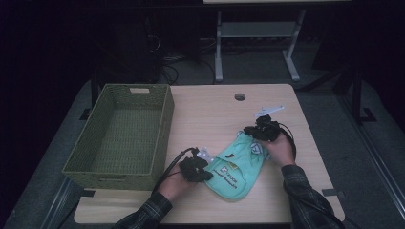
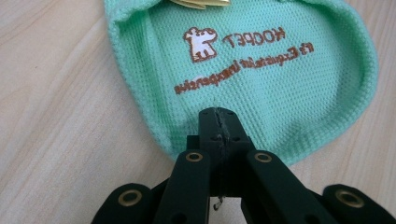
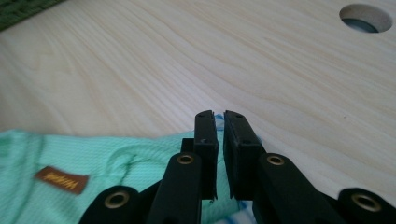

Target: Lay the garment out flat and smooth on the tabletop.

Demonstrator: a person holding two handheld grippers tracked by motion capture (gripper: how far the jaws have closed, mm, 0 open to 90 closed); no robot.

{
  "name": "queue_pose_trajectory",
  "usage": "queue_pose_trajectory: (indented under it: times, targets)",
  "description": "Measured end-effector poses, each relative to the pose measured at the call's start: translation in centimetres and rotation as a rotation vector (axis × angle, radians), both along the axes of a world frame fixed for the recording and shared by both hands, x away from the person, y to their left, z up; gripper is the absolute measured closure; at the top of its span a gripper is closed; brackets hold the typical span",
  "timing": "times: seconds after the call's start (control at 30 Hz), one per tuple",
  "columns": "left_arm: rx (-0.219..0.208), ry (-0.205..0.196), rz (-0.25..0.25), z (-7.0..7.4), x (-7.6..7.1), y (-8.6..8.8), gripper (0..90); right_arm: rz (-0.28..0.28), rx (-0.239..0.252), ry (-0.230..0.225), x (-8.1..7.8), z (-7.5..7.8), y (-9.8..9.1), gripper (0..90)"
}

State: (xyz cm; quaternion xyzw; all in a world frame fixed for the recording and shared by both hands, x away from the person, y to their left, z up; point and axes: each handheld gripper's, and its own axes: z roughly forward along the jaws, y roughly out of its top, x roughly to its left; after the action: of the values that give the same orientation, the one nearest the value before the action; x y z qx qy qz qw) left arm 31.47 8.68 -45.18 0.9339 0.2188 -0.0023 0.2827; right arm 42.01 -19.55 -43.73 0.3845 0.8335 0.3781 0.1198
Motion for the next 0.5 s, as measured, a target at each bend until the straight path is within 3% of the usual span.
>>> queue_pose_trajectory:
  times: [0.07,0.27,0.5]
  targets:
    - [-0.002,0.012,-0.004,0.0,0.2,0.0,89.0,0.005,0.01,-0.008,-1.0,0.7,-0.5,86.2]
    - [-0.046,0.015,0.019,0.3,0.2,-0.3,87.9,0.013,0.024,-0.002,-2.4,1.0,-1.6,87.8]
    - [-0.068,-0.038,0.036,1.6,1.5,-0.4,89.5,0.036,0.035,0.013,-4.9,0.4,-2.4,89.7]
